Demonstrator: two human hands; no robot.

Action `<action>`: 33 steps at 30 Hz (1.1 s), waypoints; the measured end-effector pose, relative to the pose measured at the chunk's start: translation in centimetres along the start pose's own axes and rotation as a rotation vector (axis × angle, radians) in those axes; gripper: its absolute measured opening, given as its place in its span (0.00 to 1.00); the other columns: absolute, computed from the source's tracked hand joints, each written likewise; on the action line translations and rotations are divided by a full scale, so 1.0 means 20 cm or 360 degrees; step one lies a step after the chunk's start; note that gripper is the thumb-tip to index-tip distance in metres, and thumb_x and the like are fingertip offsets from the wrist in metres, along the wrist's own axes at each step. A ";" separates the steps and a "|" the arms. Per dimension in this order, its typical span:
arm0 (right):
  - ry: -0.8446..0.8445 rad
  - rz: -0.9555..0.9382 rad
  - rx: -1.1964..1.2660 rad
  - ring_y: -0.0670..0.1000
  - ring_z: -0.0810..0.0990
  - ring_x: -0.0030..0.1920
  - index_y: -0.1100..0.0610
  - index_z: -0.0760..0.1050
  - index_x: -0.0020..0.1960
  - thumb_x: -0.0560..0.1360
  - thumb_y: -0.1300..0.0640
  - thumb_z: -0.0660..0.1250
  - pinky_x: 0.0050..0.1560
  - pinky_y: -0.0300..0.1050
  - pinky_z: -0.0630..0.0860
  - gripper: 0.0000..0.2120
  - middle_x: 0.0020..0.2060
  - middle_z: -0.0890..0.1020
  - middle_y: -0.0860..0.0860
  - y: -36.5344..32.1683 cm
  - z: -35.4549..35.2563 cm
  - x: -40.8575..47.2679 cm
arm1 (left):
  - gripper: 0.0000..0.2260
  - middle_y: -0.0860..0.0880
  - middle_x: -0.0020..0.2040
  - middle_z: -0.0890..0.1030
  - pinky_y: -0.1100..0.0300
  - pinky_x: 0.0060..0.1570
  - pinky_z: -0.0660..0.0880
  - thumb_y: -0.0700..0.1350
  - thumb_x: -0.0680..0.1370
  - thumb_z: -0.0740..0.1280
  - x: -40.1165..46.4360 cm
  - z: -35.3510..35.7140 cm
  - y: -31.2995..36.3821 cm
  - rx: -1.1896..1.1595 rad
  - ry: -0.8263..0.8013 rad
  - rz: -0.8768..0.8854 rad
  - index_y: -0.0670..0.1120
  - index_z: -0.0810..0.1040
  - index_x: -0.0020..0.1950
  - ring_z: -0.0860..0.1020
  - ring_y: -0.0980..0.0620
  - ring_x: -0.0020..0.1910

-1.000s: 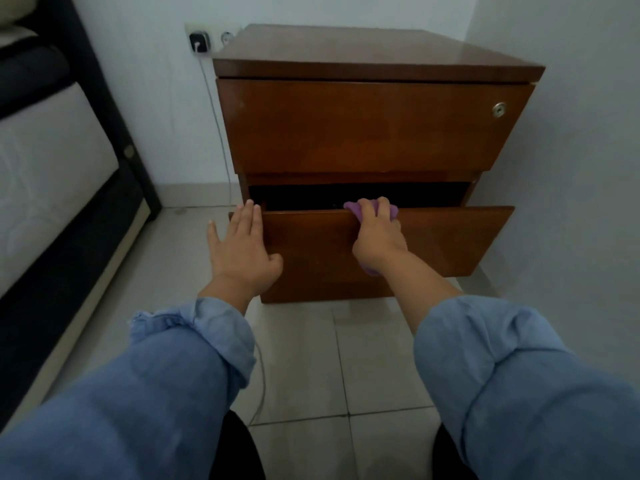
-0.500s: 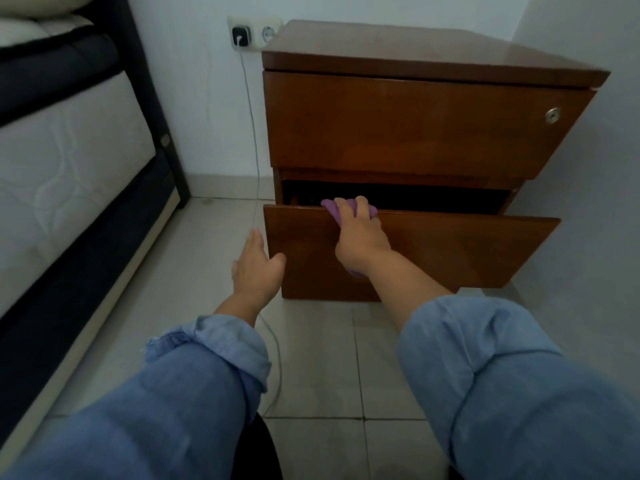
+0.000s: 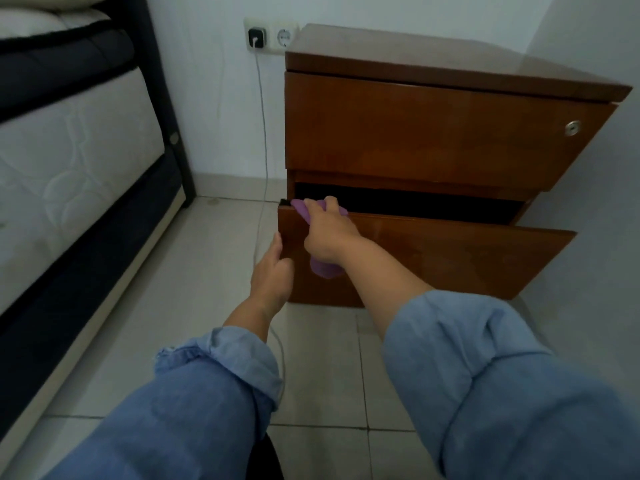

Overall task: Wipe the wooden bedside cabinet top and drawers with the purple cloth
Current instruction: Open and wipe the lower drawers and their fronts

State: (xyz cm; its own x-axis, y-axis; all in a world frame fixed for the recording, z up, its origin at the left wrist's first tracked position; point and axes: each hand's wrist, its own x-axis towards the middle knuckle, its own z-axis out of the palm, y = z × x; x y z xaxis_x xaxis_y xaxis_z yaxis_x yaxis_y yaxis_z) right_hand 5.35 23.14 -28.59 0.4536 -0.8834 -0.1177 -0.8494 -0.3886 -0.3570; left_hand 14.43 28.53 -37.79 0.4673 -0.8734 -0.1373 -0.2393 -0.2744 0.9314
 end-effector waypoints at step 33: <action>0.0518 0.0037 0.0240 0.59 0.68 0.60 0.46 0.44 0.77 0.75 0.64 0.60 0.62 0.58 0.70 0.38 0.67 0.57 0.52 0.81 -0.02 0.03 | 0.39 0.47 0.78 0.38 0.45 0.71 0.34 0.48 0.75 0.61 0.09 0.27 0.16 0.1644 0.0121 0.0795 0.45 0.38 0.77 0.39 0.50 0.77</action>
State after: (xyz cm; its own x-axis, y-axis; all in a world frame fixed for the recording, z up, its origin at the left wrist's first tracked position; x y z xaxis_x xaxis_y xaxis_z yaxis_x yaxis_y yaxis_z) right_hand -8.33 16.22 -34.02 0.3047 -0.9380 0.1651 -0.7982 -0.3460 -0.4930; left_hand 9.88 23.90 -36.97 0.1658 -0.9607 0.2229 -0.9795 -0.1341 0.1505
